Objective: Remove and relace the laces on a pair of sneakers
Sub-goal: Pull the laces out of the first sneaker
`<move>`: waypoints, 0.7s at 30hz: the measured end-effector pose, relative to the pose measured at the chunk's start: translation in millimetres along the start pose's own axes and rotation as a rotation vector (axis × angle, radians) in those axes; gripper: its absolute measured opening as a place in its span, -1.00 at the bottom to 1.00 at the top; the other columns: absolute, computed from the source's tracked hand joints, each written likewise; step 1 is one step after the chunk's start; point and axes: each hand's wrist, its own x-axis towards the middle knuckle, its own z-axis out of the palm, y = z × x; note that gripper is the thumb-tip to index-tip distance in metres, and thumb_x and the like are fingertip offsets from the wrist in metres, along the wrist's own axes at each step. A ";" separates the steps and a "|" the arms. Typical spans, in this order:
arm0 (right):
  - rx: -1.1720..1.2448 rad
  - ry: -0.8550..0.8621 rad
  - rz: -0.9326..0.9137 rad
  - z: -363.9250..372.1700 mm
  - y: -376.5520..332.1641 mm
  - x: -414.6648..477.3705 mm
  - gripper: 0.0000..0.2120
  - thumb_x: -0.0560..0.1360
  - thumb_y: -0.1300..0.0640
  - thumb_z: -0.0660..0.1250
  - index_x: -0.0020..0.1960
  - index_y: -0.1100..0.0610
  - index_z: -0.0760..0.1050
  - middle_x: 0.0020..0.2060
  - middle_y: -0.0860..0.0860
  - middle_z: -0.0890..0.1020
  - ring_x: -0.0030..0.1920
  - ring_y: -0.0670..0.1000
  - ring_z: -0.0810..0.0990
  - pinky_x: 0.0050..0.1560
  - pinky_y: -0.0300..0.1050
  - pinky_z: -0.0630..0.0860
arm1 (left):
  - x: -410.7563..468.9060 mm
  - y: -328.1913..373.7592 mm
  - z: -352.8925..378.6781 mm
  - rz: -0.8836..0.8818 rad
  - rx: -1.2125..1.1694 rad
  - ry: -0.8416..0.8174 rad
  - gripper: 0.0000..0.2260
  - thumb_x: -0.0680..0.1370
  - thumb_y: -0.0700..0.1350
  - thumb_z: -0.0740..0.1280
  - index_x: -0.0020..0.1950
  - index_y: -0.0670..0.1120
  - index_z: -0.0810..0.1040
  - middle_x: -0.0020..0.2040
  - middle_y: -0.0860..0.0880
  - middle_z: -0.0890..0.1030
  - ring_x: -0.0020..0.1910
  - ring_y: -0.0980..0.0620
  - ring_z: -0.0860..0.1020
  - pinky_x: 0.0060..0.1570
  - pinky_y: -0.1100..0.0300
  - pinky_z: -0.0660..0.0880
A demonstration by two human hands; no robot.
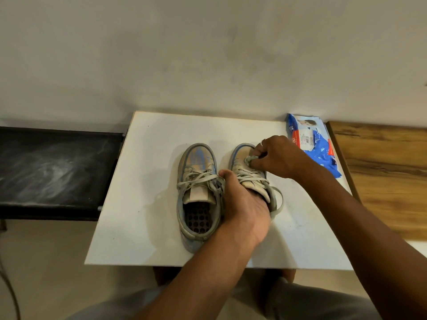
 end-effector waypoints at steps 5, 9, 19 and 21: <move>-0.095 0.091 0.057 -0.4 10.5 3.0 -0.84 0.47 -0.04 0.44 -0.08 0.05 0.64 -0.22 -0.01 0.67 -0.18 0.02 0.61 -0.13 0.01 0.62 | -3.1 0.6 1.9 -0.029 0.010 0.001 -0.42 0.60 0.31 0.06 0.34 -0.09 0.53 0.20 -0.12 0.63 0.25 -0.07 0.56 0.36 0.05 0.38; 0.026 0.126 -0.029 8.3 6.1 0.6 -0.87 0.47 0.03 0.43 -0.09 0.08 0.67 -0.22 0.00 0.67 -0.18 0.00 0.60 -0.13 -0.03 0.59 | -3.5 1.9 3.5 -0.002 0.005 0.028 -0.42 0.60 0.29 0.07 0.33 -0.10 0.53 0.21 -0.12 0.63 0.24 -0.06 0.56 0.36 0.04 0.38; 0.032 0.242 -0.176 18.3 2.3 3.0 -0.83 0.55 0.07 0.36 0.06 0.08 0.66 -0.16 -0.10 0.55 -0.15 -0.06 0.49 -0.13 -0.13 0.46 | -1.9 -0.3 1.2 -0.005 0.009 0.020 -0.41 0.59 0.32 0.07 0.35 -0.09 0.51 0.23 -0.13 0.61 0.25 -0.07 0.56 0.38 -0.01 0.37; 0.058 0.098 -0.328 17.0 -2.1 2.6 -0.82 0.56 0.14 0.35 0.13 0.11 0.65 -0.10 -0.12 0.54 -0.10 -0.08 0.51 -0.12 -0.31 0.38 | -0.8 -0.7 0.5 -0.002 0.012 0.020 -0.40 0.59 0.32 0.07 0.34 -0.10 0.52 0.23 -0.14 0.61 0.24 -0.07 0.56 0.37 -0.01 0.38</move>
